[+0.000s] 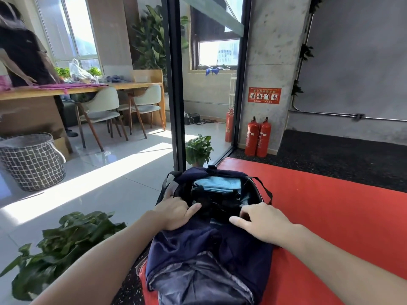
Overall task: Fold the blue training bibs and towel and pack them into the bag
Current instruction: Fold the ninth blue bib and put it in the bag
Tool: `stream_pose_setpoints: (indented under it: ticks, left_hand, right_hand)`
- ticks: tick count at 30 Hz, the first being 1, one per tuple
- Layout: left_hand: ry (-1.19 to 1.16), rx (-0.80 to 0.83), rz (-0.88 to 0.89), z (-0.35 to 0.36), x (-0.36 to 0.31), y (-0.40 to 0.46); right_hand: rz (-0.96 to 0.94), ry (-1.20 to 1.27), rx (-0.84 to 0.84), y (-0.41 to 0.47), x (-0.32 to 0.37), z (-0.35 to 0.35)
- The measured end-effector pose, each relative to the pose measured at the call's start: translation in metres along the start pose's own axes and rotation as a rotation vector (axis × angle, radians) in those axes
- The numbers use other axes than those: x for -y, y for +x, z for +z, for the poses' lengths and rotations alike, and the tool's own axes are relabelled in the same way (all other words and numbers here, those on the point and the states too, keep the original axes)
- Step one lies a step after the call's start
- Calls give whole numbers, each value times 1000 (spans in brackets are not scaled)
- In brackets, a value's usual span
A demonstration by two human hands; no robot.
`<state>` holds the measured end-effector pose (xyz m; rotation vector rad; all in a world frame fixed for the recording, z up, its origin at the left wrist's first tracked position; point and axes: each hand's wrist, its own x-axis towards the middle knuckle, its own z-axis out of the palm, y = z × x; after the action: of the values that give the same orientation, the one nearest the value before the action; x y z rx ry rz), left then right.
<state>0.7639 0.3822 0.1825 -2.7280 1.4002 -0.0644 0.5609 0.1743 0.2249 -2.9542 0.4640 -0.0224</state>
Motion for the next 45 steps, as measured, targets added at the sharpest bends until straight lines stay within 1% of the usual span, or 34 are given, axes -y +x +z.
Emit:
stream_pose_setpoints:
  ticks: [3,5,7,10,14,18,21,24,26,28,32,36,41,43,45]
  left_hand:
    - [40,-262,16,-26,-10,-11]
    - [118,-383,26,-50,-12,-17]
    - [175,-414,20,-82,-12,-22]
    - [217,-511,-17,-151,-6,-16]
    - [28,-660,-177,-244,0,5]
    - [-138,-762,-255,-294,-10,13]
    - [-234,-827,-264,-321,-3,24]
    - [-289,-837,-300,-340,0,28]
    - [-226,-840,-356,-345,-1,26]
    - [-154,-843,-377,-343,0,24]
    - [-107,-856,-378,-334,5,30]
    - [-170,-877,-362,-340,8,47]
    - [-342,-974,-232,-357,19,78]
    - [-406,-1027,-173,-362,23,83]
    - [-465,-1039,-90,-351,24,71]
  right_hand:
    - [-4,81,134,-6,-7,-3]
    - [-10,161,114,-8,-13,-12]
    - [-19,242,7,-8,-14,-35]
    - [-71,314,-232,0,-3,-89]
    - [-68,408,-486,24,22,-162]
    - [-36,444,-605,39,28,-210]
    - [-70,527,-673,40,31,-231]
    - [-80,563,-706,39,36,-244]
    - [-78,575,-706,40,36,-250]
    - [-89,566,-710,40,35,-253]
    - [-89,532,-743,52,30,-253]
    - [-73,537,-778,68,20,-260]
    - [-65,532,-887,67,18,-285]
    - [-99,517,-921,60,22,-284]
    - [-154,505,-906,43,28,-271]
